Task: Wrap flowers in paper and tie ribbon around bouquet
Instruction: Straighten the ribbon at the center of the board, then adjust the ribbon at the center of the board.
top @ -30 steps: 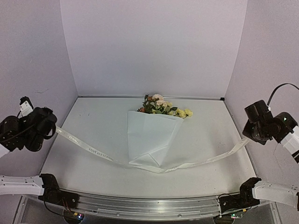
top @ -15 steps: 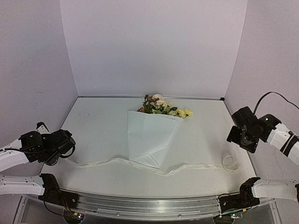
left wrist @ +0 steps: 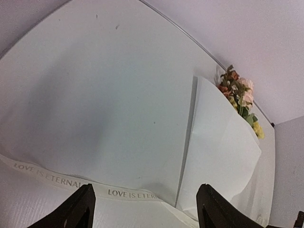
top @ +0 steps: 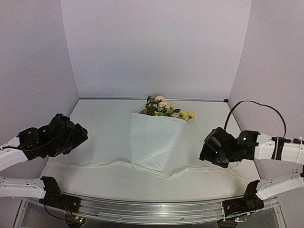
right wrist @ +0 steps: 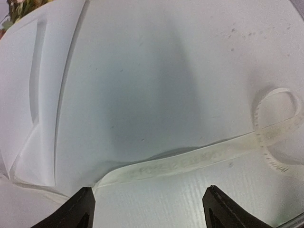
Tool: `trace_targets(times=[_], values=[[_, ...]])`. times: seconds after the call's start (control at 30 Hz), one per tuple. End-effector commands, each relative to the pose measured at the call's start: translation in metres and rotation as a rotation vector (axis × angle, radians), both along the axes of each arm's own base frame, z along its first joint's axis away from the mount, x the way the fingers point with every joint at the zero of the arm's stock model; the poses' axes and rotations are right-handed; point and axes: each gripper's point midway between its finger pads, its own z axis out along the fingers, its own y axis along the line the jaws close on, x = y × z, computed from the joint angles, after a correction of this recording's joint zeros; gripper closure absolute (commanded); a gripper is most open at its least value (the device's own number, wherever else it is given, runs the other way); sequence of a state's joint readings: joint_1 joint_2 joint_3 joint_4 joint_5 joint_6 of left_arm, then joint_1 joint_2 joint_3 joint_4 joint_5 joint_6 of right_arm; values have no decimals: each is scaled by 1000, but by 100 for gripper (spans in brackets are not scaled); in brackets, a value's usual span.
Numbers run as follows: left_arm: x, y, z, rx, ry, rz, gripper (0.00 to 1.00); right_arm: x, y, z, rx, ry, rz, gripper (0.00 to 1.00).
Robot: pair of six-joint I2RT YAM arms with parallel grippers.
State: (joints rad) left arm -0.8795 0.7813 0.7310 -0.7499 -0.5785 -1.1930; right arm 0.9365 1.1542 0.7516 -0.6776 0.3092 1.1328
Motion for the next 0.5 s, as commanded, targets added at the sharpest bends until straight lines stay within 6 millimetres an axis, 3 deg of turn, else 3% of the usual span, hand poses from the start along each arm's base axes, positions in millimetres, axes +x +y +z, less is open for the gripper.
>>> trace_targets(times=[0.0, 0.2, 0.3, 0.47], values=[[-9, -55, -15, -201, 78, -197, 27, -8, 55, -16, 167, -6, -14, 29], [-20, -103, -67, -308, 195, -371, 30, -17, 99, -49, 271, 49, -7, 31], [-23, -122, -78, -377, 210, -429, 28, -17, 112, -62, 321, 72, -19, 32], [-29, -123, -103, -459, 317, -352, 27, -15, 111, -77, 355, 66, -67, 32]])
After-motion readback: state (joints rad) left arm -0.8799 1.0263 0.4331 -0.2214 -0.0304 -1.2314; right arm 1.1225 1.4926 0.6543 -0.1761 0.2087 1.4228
